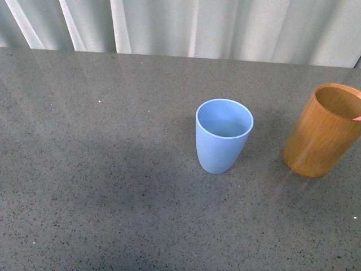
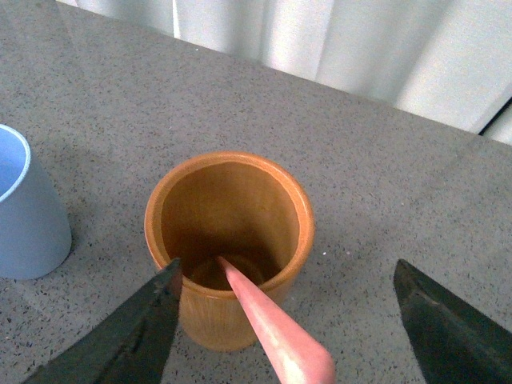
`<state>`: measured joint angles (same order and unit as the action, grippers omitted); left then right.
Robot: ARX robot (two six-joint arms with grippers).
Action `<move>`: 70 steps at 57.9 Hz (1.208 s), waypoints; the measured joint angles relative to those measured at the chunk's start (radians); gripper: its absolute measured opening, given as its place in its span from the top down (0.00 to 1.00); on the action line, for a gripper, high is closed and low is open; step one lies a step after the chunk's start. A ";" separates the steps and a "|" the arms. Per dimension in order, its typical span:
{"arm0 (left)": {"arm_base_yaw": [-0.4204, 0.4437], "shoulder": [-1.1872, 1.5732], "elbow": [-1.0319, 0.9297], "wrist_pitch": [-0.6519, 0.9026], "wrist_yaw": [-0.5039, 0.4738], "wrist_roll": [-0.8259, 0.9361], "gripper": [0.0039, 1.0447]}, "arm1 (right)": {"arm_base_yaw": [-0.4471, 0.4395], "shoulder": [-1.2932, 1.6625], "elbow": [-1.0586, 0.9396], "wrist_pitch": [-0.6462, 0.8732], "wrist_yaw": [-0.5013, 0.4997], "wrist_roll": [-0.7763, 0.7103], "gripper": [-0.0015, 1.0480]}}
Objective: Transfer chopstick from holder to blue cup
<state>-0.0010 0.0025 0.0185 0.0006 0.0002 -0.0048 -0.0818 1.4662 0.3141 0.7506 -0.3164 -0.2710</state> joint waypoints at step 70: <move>0.000 0.000 0.000 0.000 0.000 0.001 0.06 | 0.330 -0.479 0.496 -0.903 0.029 0.445 0.98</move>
<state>-0.0010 0.0025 0.0185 0.0006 0.0002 -0.0040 0.2481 0.9871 0.8101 -0.1520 -0.2871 0.1741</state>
